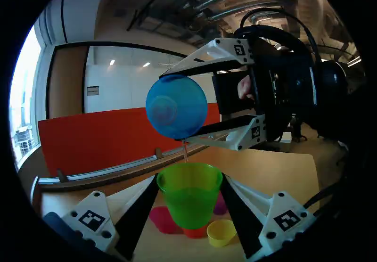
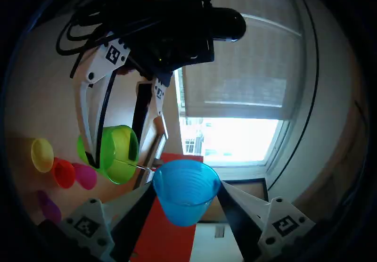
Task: Pour water
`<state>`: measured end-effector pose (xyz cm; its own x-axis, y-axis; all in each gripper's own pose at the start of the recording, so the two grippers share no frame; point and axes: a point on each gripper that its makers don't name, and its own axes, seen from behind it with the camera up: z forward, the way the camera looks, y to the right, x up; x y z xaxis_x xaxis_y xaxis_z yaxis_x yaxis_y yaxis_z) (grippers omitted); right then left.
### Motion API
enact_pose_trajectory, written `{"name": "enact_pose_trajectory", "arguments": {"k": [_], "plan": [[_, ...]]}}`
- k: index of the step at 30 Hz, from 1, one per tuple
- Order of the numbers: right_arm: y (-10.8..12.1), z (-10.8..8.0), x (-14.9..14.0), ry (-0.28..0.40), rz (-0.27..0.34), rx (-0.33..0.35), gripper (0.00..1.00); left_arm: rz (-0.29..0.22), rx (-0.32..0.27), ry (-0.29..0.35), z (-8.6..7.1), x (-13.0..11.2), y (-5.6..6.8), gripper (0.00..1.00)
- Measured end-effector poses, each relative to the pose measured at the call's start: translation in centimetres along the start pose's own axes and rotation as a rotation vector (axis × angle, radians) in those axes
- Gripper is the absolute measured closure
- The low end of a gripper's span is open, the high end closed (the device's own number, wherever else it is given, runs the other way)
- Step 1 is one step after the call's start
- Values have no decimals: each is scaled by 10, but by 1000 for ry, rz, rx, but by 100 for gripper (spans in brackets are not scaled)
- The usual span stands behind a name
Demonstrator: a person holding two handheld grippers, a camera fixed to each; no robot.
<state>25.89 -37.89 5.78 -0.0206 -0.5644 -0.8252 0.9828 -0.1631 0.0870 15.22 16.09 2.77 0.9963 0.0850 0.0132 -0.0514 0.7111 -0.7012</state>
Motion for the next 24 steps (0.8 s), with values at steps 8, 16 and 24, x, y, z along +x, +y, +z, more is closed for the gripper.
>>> {"name": "enact_pose_trajectory", "arguments": {"k": [8, 16, 24], "plan": [[1, -1, 3, 3, -8, -5, 8, 0, -1, 0, 1, 0, 0, 11], [1, -2, 4, 4, -13, -8, 8, -1, 1, 0, 1, 0, -1, 11], [2, -2, 5, 8, -16, -9, 9, 3, -1, 0, 1, 3, 0, 11]]}}
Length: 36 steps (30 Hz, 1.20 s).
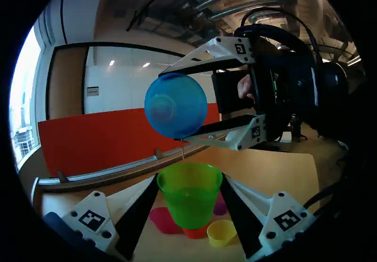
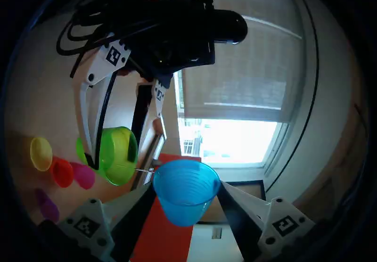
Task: Pour water
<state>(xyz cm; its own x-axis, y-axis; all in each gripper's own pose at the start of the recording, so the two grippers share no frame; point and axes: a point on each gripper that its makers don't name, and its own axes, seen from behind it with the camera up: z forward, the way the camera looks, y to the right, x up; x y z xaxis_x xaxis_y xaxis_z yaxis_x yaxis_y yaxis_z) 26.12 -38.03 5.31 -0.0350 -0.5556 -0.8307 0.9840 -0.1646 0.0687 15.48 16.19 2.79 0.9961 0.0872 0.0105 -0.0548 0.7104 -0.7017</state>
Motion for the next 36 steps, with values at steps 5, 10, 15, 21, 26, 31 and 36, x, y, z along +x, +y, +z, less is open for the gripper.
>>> {"name": "enact_pose_trajectory", "arguments": {"k": [5, 10, 15, 21, 26, 31, 36], "plan": [[1, -1, 1, 1, -3, -2, 9, -1, 0, 1, 0, 0, 0, 11], [2, -1, -1, 2, 5, -6, 8, -2, 2, 0, 0, 0, 0, 11], [2, -1, -2, 5, 18, -11, 8, -3, 2, 0, 0, 0, 0, 11], [1, 0, -8, 11, 76, -15, 8, -1, 2, -1, 0, 0, 1, 11], [0, 1, -15, 14, 158, -29, 8, -1, 2, -4, 1, -1, 1, 11], [-2, 0, -21, 19, 254, -40, 9, 0, 5, -6, 0, -3, 0, 11], [-5, -1, -26, 21, 351, -49, 8, 0, 8, -7, 0, -2, -1, 11]]}}
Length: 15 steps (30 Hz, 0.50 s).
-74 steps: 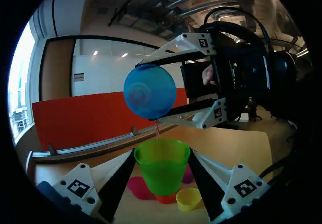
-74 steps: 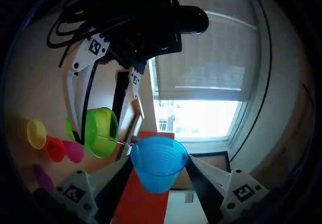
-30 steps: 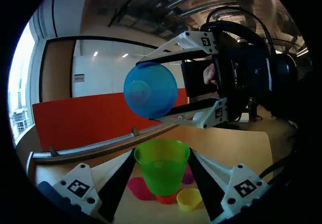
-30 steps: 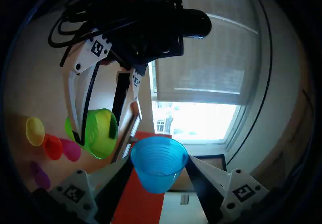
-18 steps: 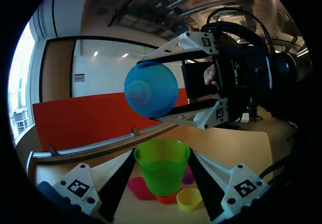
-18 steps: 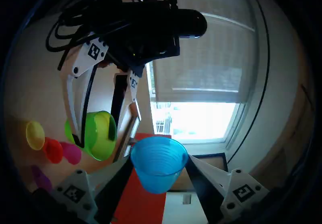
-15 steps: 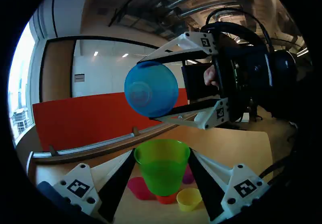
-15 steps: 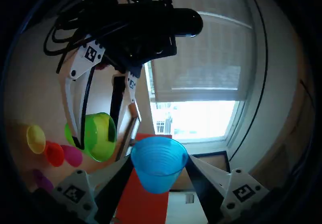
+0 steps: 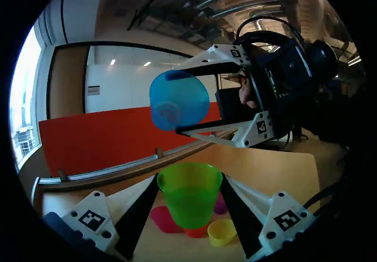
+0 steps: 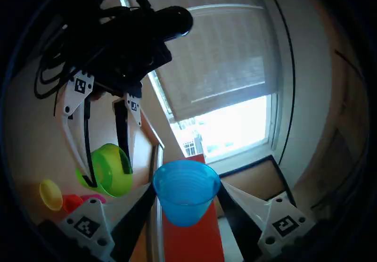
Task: Pour water
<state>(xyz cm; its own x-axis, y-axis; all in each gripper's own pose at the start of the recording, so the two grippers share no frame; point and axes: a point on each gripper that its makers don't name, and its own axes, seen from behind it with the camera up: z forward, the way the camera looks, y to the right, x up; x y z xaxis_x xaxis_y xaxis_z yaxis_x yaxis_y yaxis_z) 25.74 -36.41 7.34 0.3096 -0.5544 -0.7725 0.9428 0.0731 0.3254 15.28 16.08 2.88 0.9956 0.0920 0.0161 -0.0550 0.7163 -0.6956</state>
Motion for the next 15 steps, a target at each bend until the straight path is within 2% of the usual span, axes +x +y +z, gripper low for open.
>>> {"name": "enact_pose_trajectory", "arguments": {"k": [7, 15], "plan": [[-4, -2, -6, -6, 150, 2, 8, 0, 5, 0, -2, 1, -2, 11], [-13, -2, -12, -20, 359, 12, 8, 1, 7, -2, -3, 2, -3, 11]]}}
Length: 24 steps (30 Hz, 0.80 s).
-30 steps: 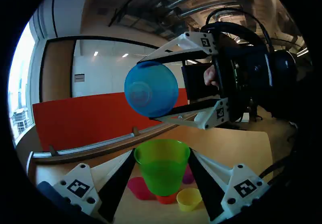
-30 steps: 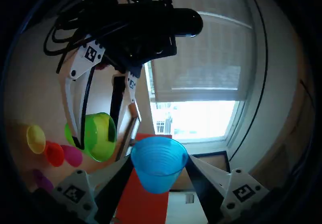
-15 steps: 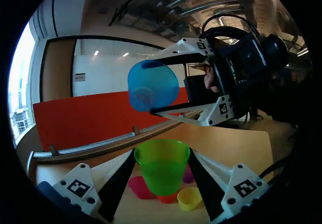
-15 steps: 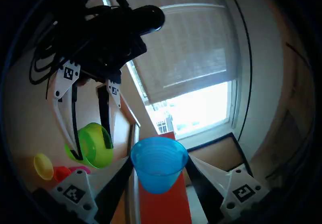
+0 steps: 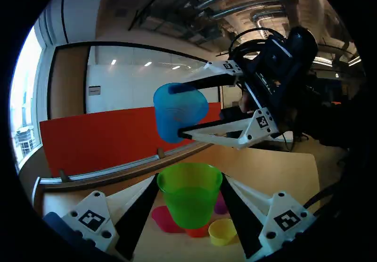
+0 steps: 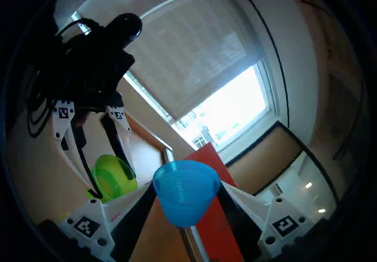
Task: Pour water
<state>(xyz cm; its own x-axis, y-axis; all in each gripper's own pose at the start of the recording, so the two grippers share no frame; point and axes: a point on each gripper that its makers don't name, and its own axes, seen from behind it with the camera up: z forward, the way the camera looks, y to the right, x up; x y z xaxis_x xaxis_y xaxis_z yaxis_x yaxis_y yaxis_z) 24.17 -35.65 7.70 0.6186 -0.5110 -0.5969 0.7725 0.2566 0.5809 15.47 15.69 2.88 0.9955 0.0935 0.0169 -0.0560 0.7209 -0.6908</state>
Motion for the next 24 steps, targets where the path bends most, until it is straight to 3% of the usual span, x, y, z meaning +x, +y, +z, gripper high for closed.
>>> {"name": "enact_pose_trajectory", "arguments": {"k": [17, 24], "plan": [[-3, 1, -20, -53, 372, 31, 9, 8, 6, -4, -2, 4, -3, 11], [-3, 1, -29, -80, 486, 31, 8, 15, 6, -7, -2, 5, -2, 11]]}}
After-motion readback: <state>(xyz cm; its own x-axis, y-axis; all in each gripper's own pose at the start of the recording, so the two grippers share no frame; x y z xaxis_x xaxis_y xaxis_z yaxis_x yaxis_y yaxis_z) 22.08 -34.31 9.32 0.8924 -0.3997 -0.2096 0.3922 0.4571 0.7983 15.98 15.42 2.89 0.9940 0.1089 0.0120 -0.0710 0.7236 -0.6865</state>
